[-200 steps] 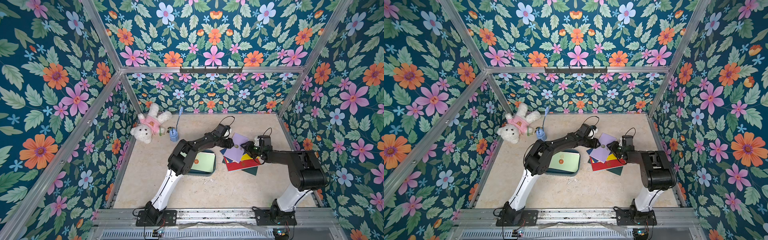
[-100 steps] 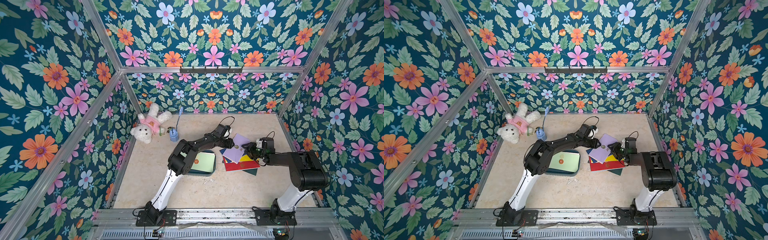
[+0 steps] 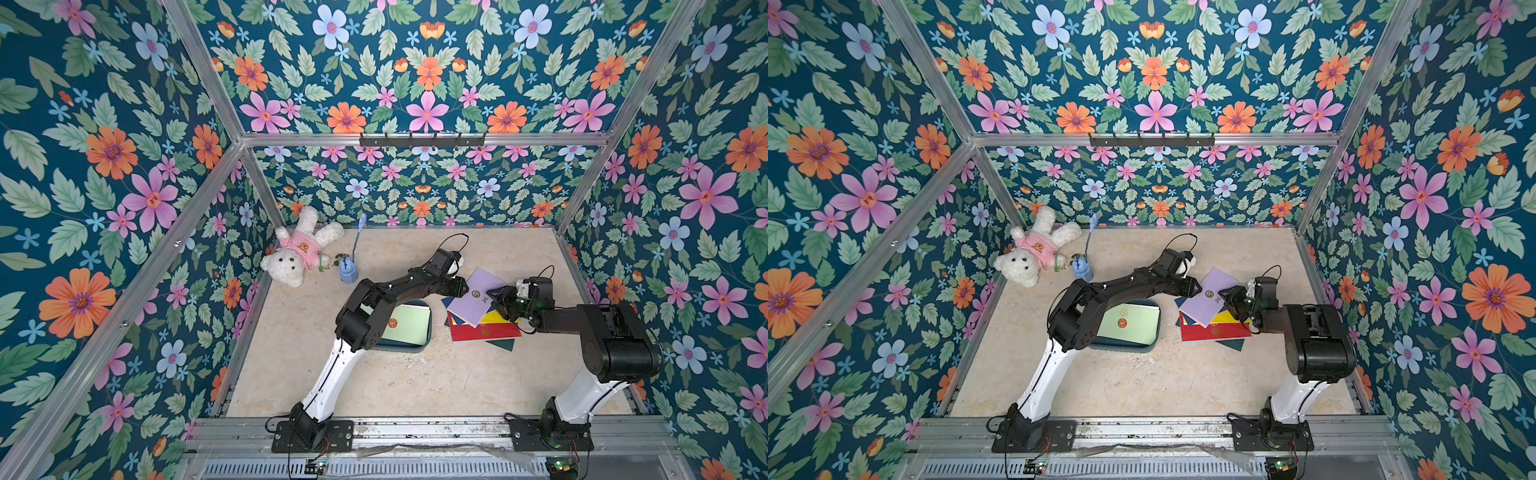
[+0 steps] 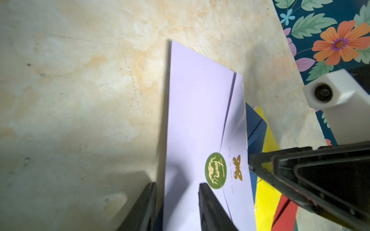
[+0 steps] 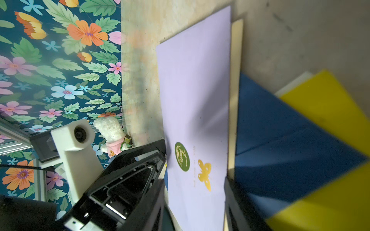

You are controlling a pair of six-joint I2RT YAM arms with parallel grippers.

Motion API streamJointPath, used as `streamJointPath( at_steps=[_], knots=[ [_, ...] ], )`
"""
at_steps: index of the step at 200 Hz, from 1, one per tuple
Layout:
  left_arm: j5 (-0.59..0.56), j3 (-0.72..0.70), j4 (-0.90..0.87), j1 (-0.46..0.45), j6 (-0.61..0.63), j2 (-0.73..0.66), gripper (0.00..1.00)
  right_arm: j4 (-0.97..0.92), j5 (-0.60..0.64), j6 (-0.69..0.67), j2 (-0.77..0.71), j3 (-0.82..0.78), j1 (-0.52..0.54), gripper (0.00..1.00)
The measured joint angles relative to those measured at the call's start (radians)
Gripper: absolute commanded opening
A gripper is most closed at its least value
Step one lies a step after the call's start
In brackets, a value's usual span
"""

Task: Put the sealed envelopes into the storage box
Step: Pick up the envelope from the center of the board.

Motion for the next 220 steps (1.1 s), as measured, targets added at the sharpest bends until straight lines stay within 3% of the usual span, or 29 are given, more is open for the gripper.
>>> streamJointPath(
  at_steps=[220],
  knots=[
    [0.01,0.001,0.012,0.0,0.0,0.005,0.41,-0.08,0.016,-0.027,-0.09,0.008,-0.001,0.51]
  ],
)
